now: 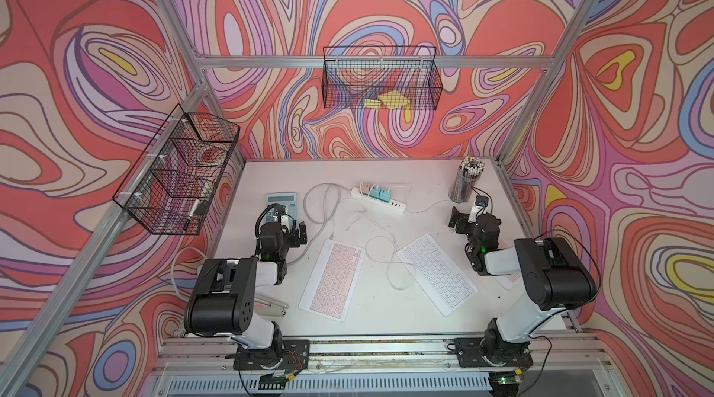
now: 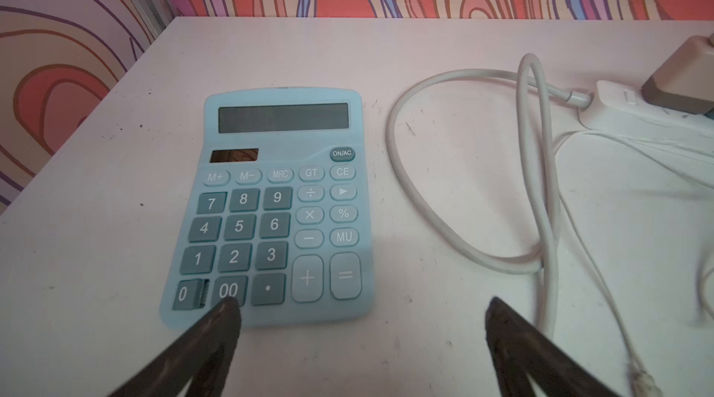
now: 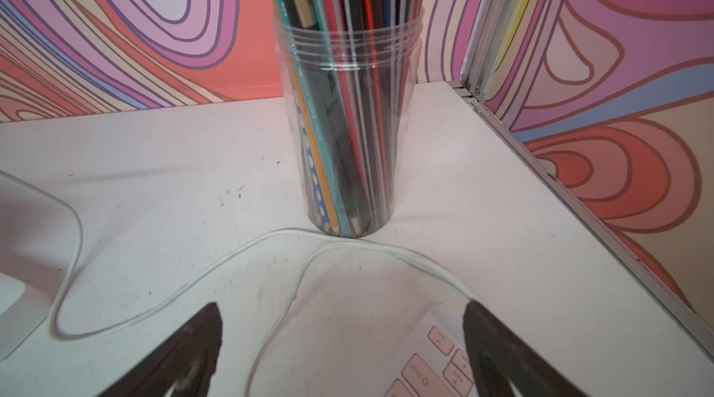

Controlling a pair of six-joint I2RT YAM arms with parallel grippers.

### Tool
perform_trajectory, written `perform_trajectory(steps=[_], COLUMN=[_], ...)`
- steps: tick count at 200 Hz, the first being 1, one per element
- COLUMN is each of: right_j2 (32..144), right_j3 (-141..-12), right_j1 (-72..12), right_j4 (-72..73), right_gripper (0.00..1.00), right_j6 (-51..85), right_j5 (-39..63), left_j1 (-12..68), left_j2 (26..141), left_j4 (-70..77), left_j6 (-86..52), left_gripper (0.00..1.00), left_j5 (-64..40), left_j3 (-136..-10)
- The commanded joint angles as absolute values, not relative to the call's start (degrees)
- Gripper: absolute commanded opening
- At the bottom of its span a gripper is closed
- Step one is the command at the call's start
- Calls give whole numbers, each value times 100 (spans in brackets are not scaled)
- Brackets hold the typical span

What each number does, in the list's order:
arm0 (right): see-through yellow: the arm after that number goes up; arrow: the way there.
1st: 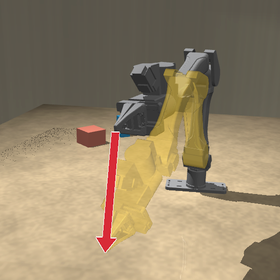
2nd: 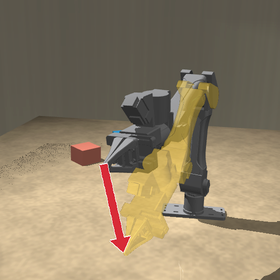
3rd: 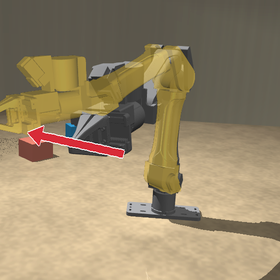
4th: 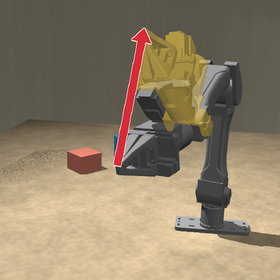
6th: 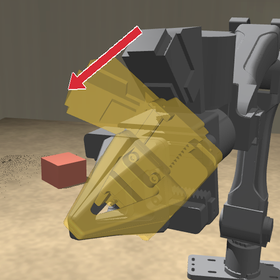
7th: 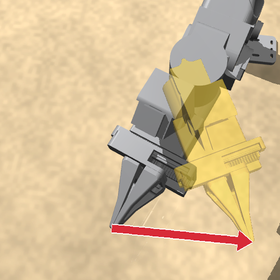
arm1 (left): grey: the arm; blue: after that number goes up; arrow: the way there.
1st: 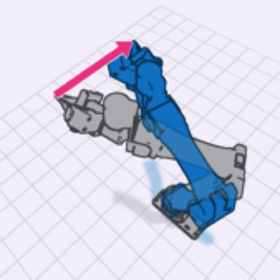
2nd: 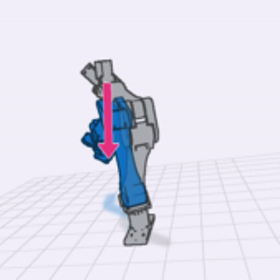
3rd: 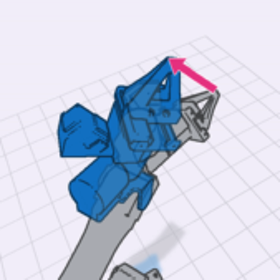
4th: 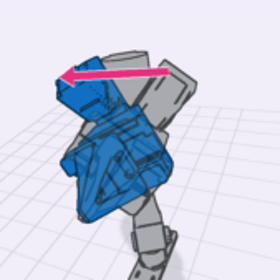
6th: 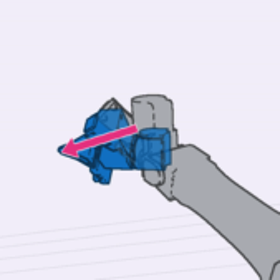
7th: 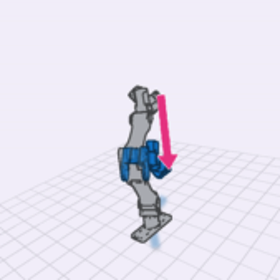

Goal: Unplug the wireless keyboard
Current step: Remove the plug from the socket.

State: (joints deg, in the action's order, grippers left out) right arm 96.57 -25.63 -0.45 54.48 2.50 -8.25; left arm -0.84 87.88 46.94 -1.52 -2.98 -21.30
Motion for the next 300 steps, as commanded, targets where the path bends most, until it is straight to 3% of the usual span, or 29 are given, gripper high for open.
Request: perform_trajectory(steps=[1, 187, 217, 242, 300], right_j2=[9756, 9719, 9046, 8910, 8886], right_j3=[-2654, -2652, -3272, -3978, -4874], right_j1=[-79, -79, -79, -84, -79], right_j4=[5537, 5527, 3730, 2446, 595], right_gripper=[98, 98, 97, 89, 83], right_j6=[251, 224, 203, 194, 399], right_j5=[-900, -834, -545, -52, 471], left_j1=[-110, -167, -193, -185, 355], left_j2=[8803, 8741, 8036, 7845, 7653], left_j4=[4987, 4912, 2696, 1605, 448], left_j6=[-139, -189, -91, -395, -1134], left_gripper=[99, 99, 93, 89, 85], left_j5=[-343, -363, -498, -546, -711], left_j3=[-2184, -2211, -3198, -3847, -4586])
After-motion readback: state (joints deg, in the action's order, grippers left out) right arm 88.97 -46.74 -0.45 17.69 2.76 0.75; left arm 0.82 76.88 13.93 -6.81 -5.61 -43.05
